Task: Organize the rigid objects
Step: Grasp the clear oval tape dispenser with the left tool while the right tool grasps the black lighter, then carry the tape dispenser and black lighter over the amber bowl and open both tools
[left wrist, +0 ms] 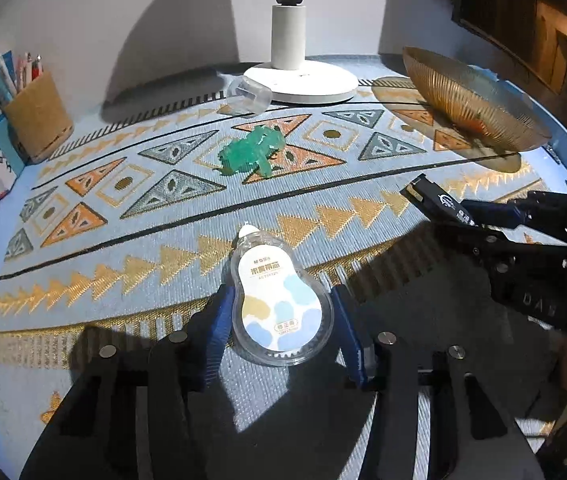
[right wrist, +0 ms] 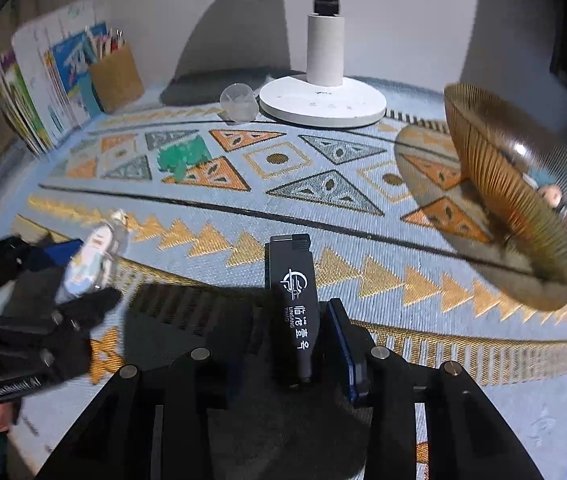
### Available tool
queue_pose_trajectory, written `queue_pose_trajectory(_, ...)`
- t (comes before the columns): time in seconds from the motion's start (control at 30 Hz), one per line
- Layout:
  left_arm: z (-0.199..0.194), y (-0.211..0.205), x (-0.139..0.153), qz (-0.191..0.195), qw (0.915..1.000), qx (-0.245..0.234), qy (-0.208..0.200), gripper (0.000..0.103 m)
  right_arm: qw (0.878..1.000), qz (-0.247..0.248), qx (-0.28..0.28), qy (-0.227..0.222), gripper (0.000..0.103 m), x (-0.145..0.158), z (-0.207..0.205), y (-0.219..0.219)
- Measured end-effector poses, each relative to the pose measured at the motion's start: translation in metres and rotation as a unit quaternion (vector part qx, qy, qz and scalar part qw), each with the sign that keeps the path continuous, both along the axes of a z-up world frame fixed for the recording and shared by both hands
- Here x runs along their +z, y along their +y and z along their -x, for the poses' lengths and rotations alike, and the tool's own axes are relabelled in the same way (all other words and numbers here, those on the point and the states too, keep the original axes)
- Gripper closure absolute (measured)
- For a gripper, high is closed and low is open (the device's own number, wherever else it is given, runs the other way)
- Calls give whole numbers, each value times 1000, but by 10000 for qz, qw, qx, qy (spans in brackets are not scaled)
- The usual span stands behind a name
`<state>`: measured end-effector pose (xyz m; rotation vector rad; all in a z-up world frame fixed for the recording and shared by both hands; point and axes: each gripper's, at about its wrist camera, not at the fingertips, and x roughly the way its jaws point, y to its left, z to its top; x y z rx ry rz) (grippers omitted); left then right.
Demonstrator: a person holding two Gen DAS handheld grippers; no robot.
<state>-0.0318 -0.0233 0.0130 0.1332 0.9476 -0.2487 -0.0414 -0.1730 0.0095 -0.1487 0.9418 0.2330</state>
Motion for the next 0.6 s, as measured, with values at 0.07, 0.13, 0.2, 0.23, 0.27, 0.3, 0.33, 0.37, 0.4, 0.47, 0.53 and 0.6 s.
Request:
queue_pose_trajectory(0.07, 1, -3, 2, -39, 10000, -26, -40, 57, 10000, 9, 33, -7, 79, 1, 1, 4)
queue_pose_trajectory(0.13, 1, -7, 6, -34, 9999, -76, -103, 57, 9999, -87, 69, 12, 79, 2, 4, 4)
queue_pose_trajectory(0.2, 1, -10, 17, 38, 9997, -123, -221, 57, 9998, -156, 100, -15, 79, 4, 8, 4)
queue_pose_trajectory(0.23, 0, -12, 26, 145, 9992, -172, -315, 57, 9999, -141, 73, -48, 79, 7, 11, 3)
queue_pose_trajectory(0.27, -1, -14, 34, 213, 9988, -212, -391, 57, 9998, -151, 47, -87, 79, 11, 14, 1)
queue_pose_trajectory(0.3, -2, -18, 43, 271, 9981, -268, -484, 57, 9997, -201, 24, -141, 79, 17, 16, -2)
queue_pose_trajectory(0.33, -3, -23, 53, 305, 9973, -329, -589, 57, 9992, -312, -11, -234, 79, 26, 19, -8)
queue_pose_trajectory(0.37, -4, -31, 65, 328, 9961, -390, -721, 57, 9987, -406, -54, -307, 79, 35, 20, -13)
queue_pose_trajectory(0.4, -5, -38, 76, 350, 9947, -453, -853, 57, 9979, -503, -120, -403, 79, 45, 22, -21)
queue_pose_trajectory(0.47, -8, -54, 94, 413, 9916, -648, -1041, 57, 9951, -649, -342, -670, 79, 71, 25, -43)
queue_pose_trajectory(0.53, -11, -69, 110, 643, 9870, -904, -1161, 57, 9912, -691, -579, -971, 79, 95, 28, -65)
queue_pose_trajectory(0.6, -18, -88, 126, 843, 9818, -1111, -1291, 57, 9855, -769, -828, -1265, 79, 121, 31, -94)
